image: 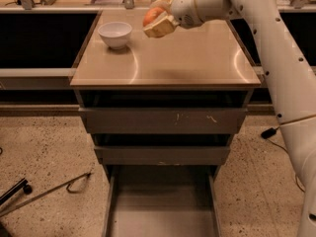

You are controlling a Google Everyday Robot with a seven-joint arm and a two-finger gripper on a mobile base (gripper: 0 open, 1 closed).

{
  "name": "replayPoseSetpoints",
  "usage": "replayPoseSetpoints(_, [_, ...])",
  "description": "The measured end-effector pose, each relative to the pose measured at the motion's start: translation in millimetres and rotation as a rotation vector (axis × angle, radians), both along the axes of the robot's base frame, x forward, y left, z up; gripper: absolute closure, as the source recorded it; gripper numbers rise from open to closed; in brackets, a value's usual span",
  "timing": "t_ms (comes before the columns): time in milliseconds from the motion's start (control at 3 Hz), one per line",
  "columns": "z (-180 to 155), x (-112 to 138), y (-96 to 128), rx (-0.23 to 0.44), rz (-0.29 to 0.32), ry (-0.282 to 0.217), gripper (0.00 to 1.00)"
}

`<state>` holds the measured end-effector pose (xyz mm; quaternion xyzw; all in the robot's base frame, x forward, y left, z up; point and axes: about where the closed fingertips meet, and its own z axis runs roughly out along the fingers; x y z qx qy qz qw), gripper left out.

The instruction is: Pick orange from bottom drawer and place on counter

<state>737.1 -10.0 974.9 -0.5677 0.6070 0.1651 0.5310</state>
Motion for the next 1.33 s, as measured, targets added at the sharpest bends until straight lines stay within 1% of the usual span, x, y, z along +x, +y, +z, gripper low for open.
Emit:
replayPoseSetpoints(333, [-32.9, 31.7, -20.0, -0.021, -0.080, 0.104, 1.00])
replayPoseSetpoints(667, [-78.2, 35.2, -35.5, -0.021, -0.102, 0.250, 1.00])
replayPoseSetpoints(1000, [-121.2, 28.4, -40.9, -0.025, -0.092, 0.391, 1.00])
replayPoseSetpoints(1333, [-122.9, 27.3, -40.0, -0.028, -0.089, 0.397, 1.00])
